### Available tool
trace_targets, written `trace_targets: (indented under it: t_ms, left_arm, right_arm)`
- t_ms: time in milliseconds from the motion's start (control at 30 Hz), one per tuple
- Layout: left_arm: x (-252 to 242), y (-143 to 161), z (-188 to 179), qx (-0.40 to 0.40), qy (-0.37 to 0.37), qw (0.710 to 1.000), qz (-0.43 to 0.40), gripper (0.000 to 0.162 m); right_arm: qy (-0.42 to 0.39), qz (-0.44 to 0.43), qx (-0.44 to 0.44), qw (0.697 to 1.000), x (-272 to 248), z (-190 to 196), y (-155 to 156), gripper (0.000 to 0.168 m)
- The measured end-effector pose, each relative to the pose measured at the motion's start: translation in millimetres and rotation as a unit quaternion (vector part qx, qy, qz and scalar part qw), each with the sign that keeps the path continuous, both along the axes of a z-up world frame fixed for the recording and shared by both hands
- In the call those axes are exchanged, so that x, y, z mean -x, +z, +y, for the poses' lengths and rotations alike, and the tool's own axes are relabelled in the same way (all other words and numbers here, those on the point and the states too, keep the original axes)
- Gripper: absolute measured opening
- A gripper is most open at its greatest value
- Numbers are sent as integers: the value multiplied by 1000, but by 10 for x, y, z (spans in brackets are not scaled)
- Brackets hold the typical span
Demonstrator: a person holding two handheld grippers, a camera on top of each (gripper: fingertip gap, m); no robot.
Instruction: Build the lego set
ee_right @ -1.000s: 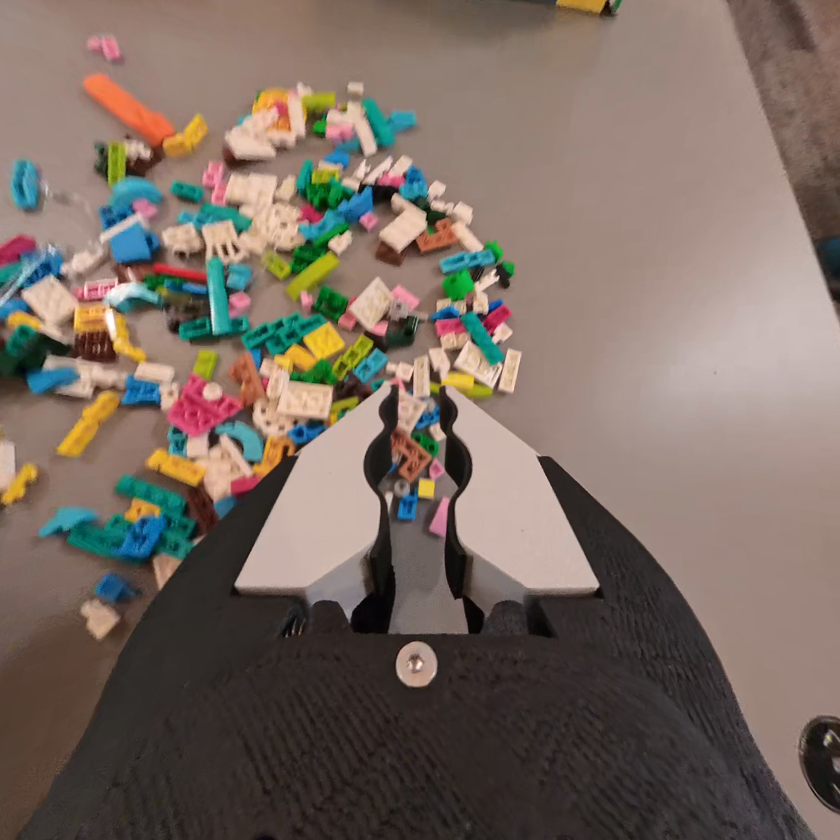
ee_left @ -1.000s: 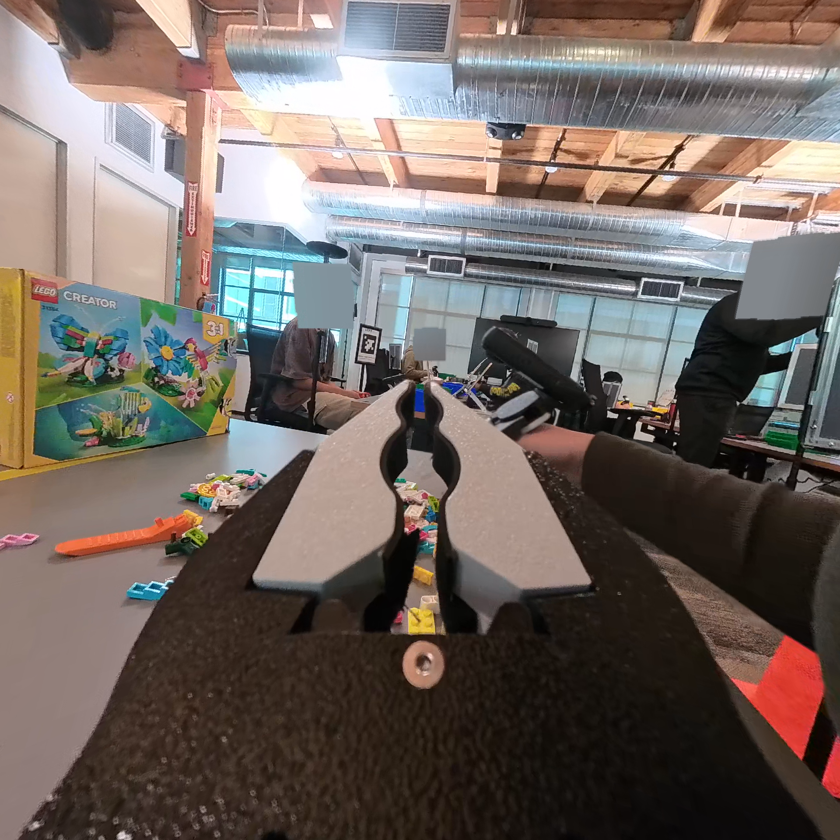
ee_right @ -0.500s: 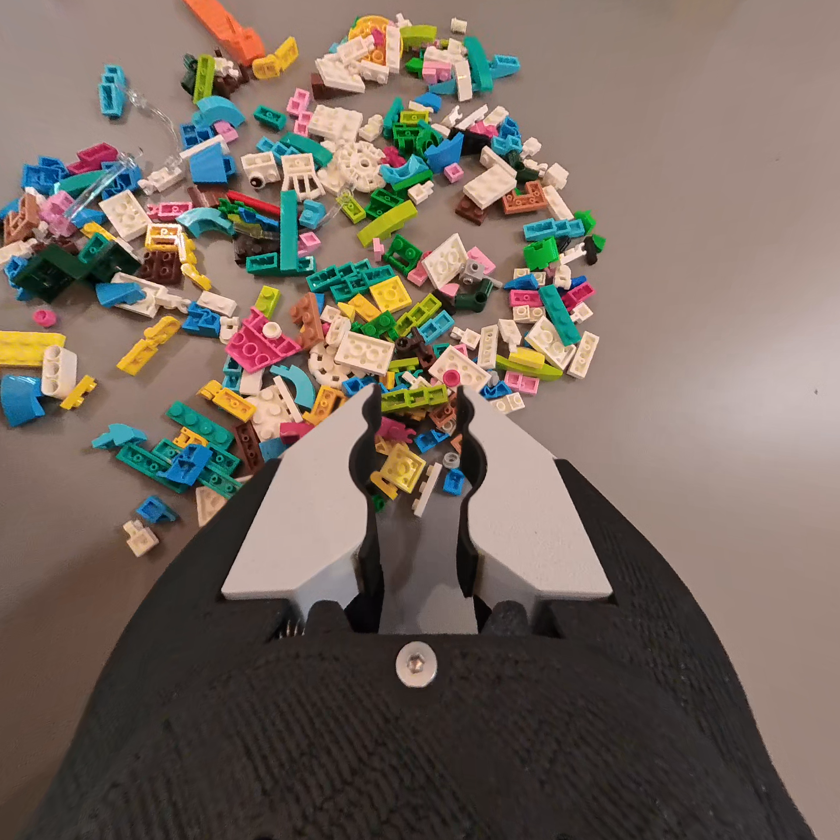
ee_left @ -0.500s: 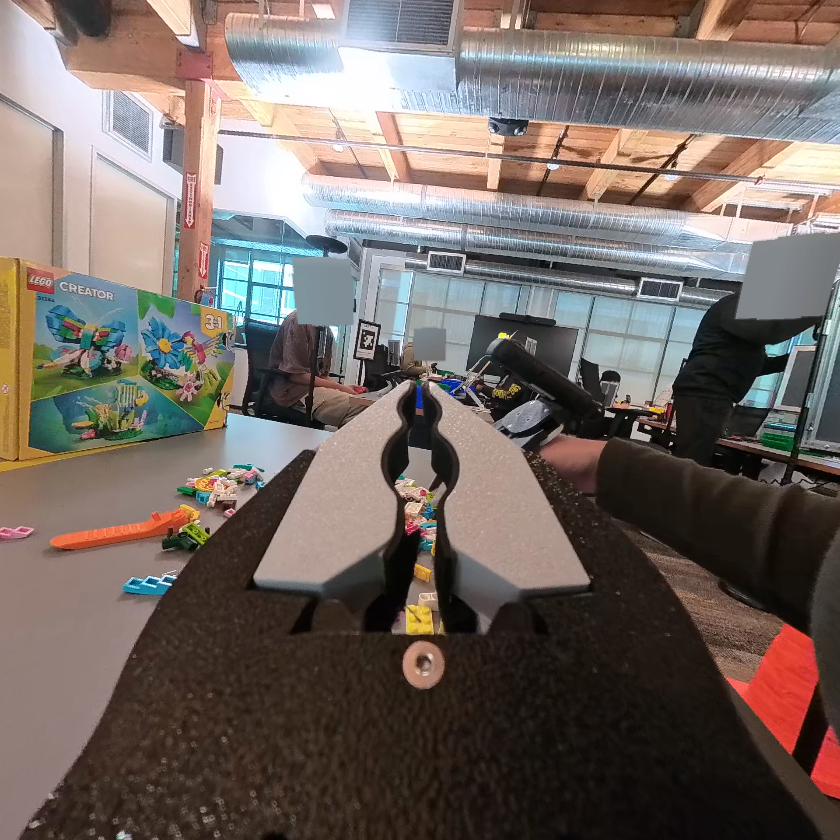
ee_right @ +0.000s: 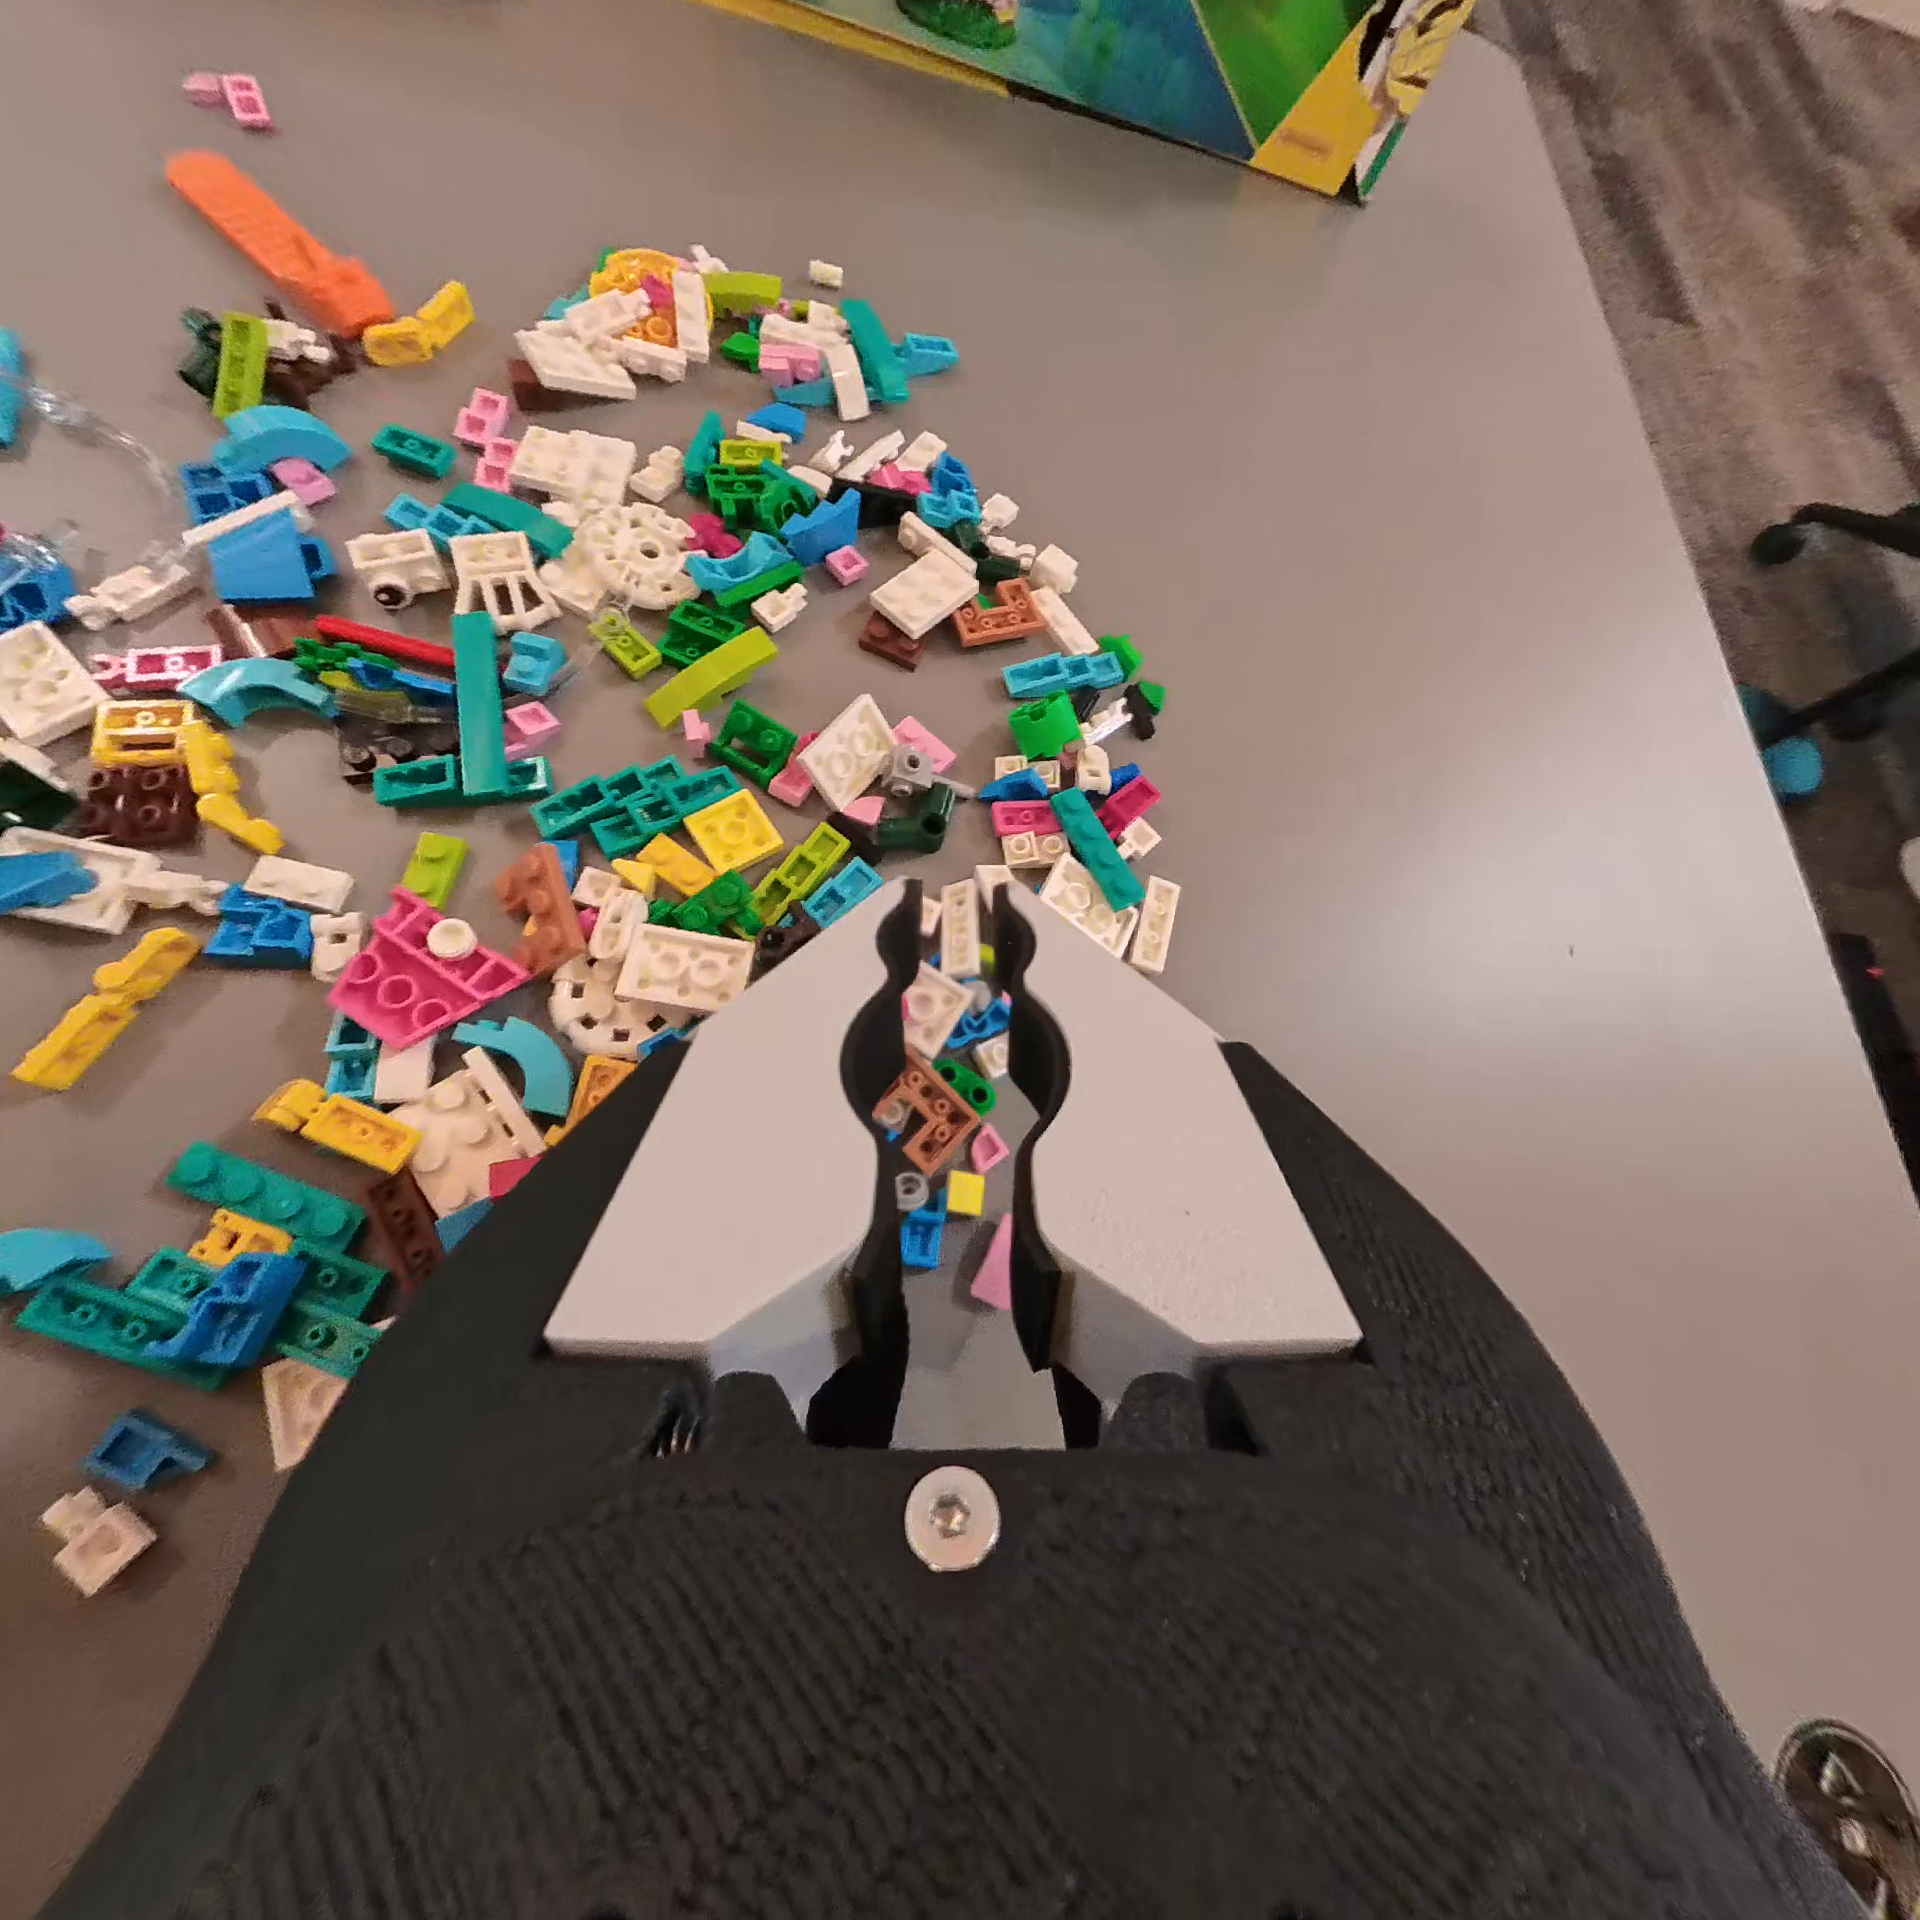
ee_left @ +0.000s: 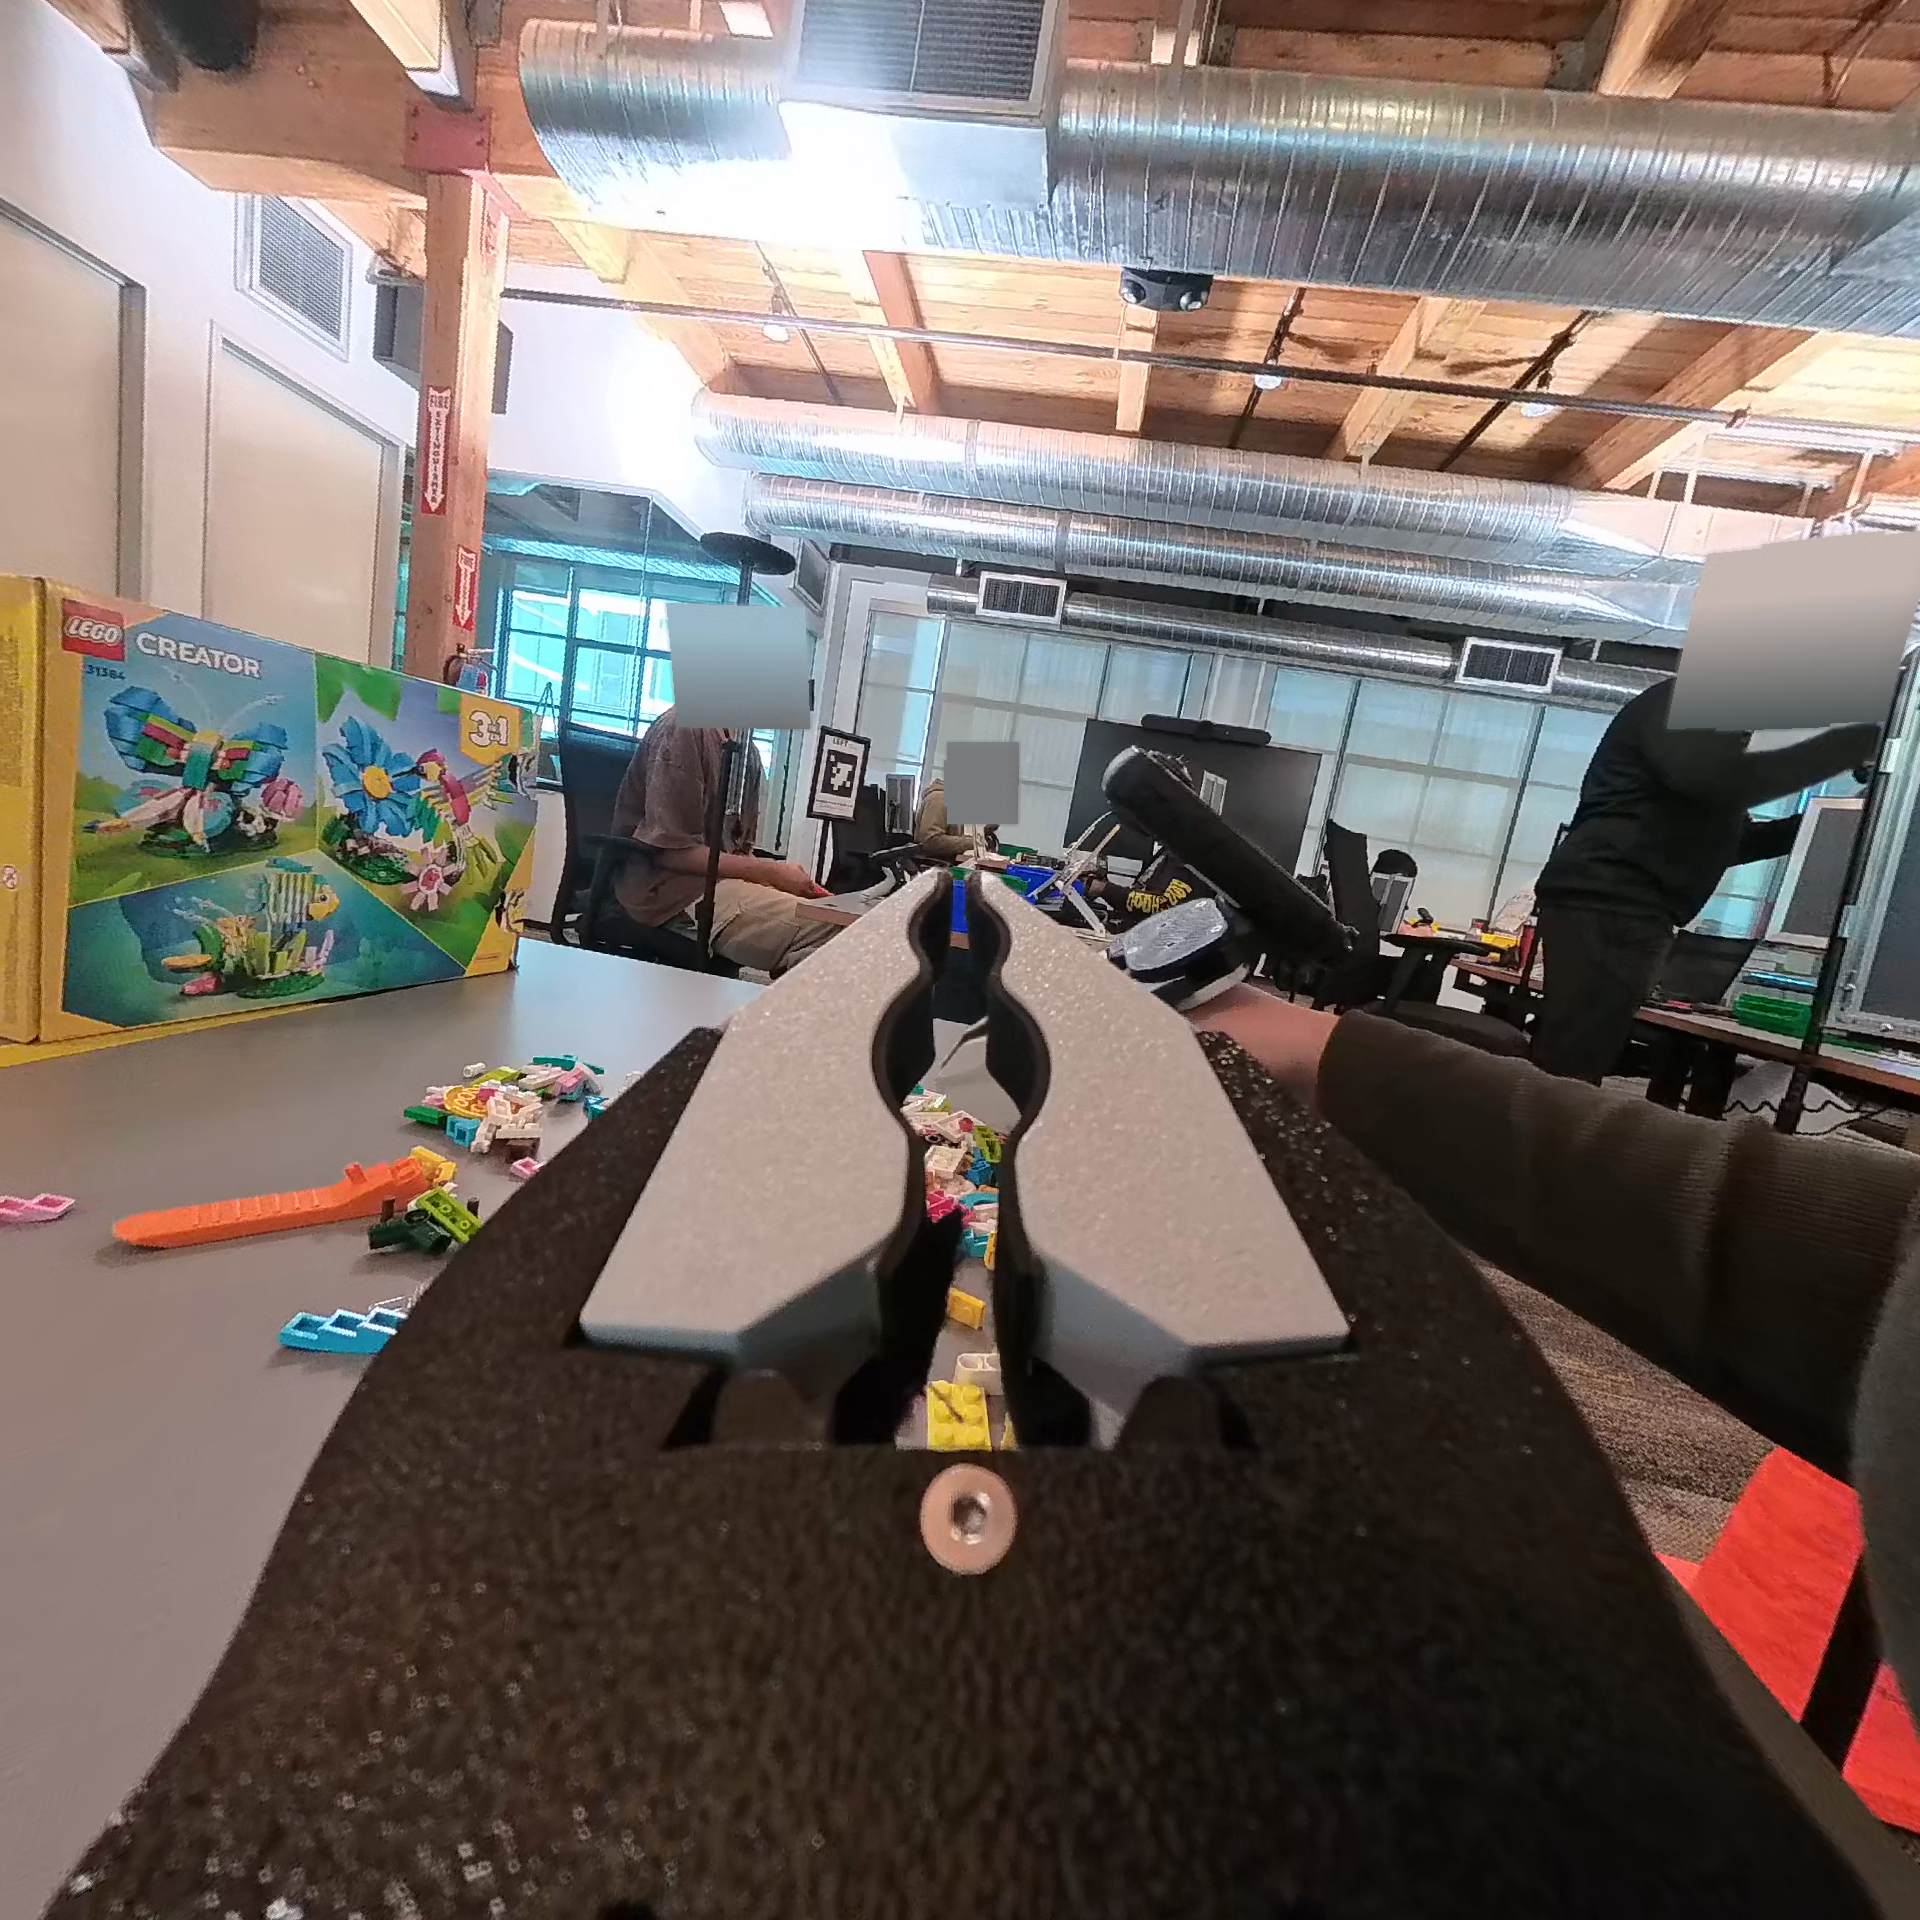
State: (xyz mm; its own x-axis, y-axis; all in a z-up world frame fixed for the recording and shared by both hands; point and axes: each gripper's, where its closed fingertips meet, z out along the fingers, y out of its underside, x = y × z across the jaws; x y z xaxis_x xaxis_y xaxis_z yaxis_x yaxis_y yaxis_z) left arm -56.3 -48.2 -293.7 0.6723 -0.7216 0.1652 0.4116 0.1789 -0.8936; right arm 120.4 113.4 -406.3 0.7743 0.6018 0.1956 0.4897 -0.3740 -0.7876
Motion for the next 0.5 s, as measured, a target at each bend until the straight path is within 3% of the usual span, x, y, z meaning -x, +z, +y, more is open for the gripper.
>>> trace_targets:
  t_ms: [367,500]
  left_arm:
    - [-4,-4,4,1,1,1000,1,0]
    - [-3,-3,4,2,0,1000,0,0]
  right_arm:
    - [-8,22,4,1000,54,106,12,11]
    - [-6,17,1,1000,96,332,60,8]
